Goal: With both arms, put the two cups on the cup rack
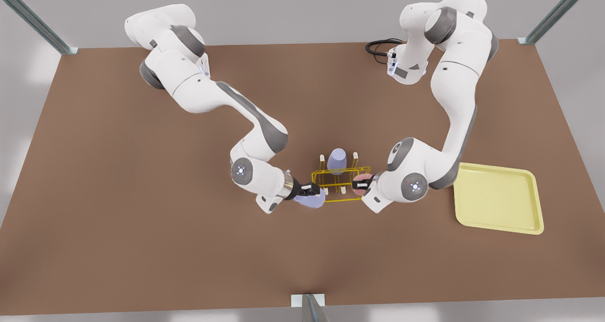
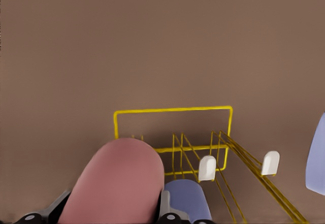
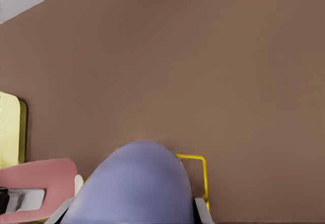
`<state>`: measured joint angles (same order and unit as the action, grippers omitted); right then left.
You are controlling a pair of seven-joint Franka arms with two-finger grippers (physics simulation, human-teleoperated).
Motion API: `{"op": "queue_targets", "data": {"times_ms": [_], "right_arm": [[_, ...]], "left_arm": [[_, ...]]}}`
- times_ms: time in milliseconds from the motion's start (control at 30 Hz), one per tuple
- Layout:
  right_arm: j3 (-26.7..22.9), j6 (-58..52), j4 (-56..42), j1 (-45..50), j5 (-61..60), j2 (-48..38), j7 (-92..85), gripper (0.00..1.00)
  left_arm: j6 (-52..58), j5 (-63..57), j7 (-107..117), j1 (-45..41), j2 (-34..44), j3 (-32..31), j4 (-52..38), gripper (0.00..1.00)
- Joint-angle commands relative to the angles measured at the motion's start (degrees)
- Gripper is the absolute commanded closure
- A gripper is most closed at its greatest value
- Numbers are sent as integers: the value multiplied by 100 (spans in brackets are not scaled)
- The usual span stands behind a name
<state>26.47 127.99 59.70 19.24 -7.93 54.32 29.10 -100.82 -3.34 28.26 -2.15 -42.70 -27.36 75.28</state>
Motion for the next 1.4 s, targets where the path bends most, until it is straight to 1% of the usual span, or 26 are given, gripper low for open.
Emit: {"op": "queue_targets", "data": {"times_ms": [0, 367, 567, 600, 700, 767, 800, 833, 867, 900, 933, 967, 1000, 1033, 1067, 1100, 1133, 1167, 1200, 1233, 1267, 1367], "right_arm": [[51, 7, -11, 18, 28, 17, 394, 19], [68, 69, -11, 177, 37, 211, 175, 19], [156, 60, -81, 212, 20, 290, 69, 19], [148, 51, -81, 212, 20, 290, 69, 0], [200, 33, -90, 194, 20, 290, 52, 0], [200, 16, -90, 194, 11, 290, -10, 0], [209, 16, -99, 185, 11, 281, -1, 0], [200, -124, -222, 185, 2, 246, 8, 0], [209, -265, -231, 106, 2, 185, 16, 0], [209, -406, -248, 19, 2, 123, 8, 0], [209, -494, -248, -52, 11, 79, -1, 0], [139, -774, -231, -122, 72, -114, 34, 0], [-316, -1248, -160, -175, 335, -500, 25, 0], [-854, -1934, -125, -219, 1310, -747, -220, 0], [-907, -2269, 6, -736, 2041, -730, -1195, 0], [-934, -2436, 86, -1492, 2059, -686, -2346, 0], [-1135, -2445, 174, -2072, 2304, -677, -3156, 0], [-1127, -2611, 174, -2661, 2296, -773, -3200, 0], [-1013, -3156, 349, -3075, 2244, -1256, -3253, 0], [-1021, -3201, 990, -3233, 1909, -2100, -3262, 0], [-1013, -3262, 1158, -3313, 1848, -2592, -3297, 0], [-1065, -3737, 1184, -3567, 1400, -3059, -3578, 0]], "left_arm": [[458, -140, 637, -31, 7, -6, 4, 0], [1021, -246, 839, -101, 16, -6, -13, 0], [968, -290, 1120, -75, 16, -138, -84, 0], [968, -281, 1120, -83, 7, -147, -241, 0], [1143, -281, 1120, -31, 34, -147, -733, 0], [2479, -299, 1085, 154, 121, -155, -2007, 0], [2823, -307, 1059, 435, 560, -147, -2272, 0], [2831, -307, 919, 690, 947, -155, -2263, 0], [3165, -421, -169, 901, 1289, -112, -2237, 0], [3087, -536, -2621, 60, 2281, 1625, -1194, 0], [2219, -151, -2959, -610, 3020, 2647, 98, 0], [2496, -79, -2949, -602, 2935, 2631, 84, 0], [2726, -70, -2949, -593, 2934, 2640, -22, 0], [2796, -61, -2958, -576, 2925, 2640, -40, 0], [3051, 114, -2958, -514, 2925, 2657, -48, 0], [3060, 123, -2984, -470, 2925, 2648, -75, 0], [3060, 132, -2993, -470, 2925, 2648, -75, 0], [3069, 132, -2984, -470, 2925, 2648, -75, 0], [3069, 123, -2976, -470, 2925, 2648, -75, 0], [3077, 123, -2967, -470, 2925, 2640, -75, 0], [3086, 123, -2976, -470, 2925, 2640, -66, 0], [3086, 123, -2984, -470, 2890, 2640, -66, 0]]}}
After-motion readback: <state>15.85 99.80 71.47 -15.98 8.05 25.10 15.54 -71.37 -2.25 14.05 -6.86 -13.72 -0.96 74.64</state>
